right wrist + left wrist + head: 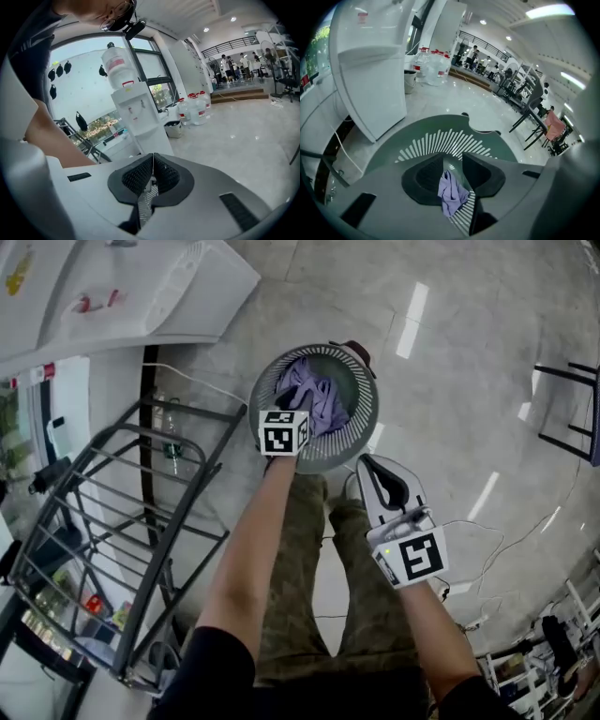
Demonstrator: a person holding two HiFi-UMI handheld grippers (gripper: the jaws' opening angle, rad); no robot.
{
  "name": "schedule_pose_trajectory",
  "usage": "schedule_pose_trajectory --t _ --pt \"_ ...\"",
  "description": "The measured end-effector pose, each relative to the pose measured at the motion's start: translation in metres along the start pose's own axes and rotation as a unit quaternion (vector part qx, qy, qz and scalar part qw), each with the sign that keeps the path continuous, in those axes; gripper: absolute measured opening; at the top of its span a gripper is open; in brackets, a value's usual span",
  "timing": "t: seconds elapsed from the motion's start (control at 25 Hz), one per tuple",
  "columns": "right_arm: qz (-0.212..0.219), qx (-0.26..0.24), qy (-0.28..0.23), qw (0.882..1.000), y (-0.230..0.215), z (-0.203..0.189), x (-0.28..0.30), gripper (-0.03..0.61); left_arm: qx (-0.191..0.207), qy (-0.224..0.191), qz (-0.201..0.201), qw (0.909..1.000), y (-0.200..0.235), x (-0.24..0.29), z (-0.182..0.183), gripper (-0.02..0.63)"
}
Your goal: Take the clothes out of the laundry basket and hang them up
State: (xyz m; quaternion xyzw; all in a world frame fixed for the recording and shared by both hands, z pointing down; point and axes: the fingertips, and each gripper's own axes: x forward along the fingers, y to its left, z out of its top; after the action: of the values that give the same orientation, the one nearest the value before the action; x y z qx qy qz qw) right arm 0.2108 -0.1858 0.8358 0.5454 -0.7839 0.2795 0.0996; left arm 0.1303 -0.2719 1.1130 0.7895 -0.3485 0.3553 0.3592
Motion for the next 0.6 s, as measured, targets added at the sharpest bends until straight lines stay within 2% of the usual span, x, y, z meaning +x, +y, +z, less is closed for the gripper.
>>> schedule_pose_trajectory --t 0.24,0.44,0.6 --pt "-0.012 0.031 -0.005 0.999 -0.016 -0.041 0.016 0.002 0.009 0.016 0.019 0.9997 0.048 0.074 -0.023 0.126" --pt "-0.031 0.015 -0.021 0.999 -0.049 -0.059 0.034 0.001 -0.003 0.024 0.021 0.9995 0.069 0.131 -0.045 0.135" --pt "-0.028 0.017 -0.026 0.999 -0.058 -0.073 0.052 0.000 0.004 0.033 0.029 0.9990 0.078 0.164 -0.057 0.144"
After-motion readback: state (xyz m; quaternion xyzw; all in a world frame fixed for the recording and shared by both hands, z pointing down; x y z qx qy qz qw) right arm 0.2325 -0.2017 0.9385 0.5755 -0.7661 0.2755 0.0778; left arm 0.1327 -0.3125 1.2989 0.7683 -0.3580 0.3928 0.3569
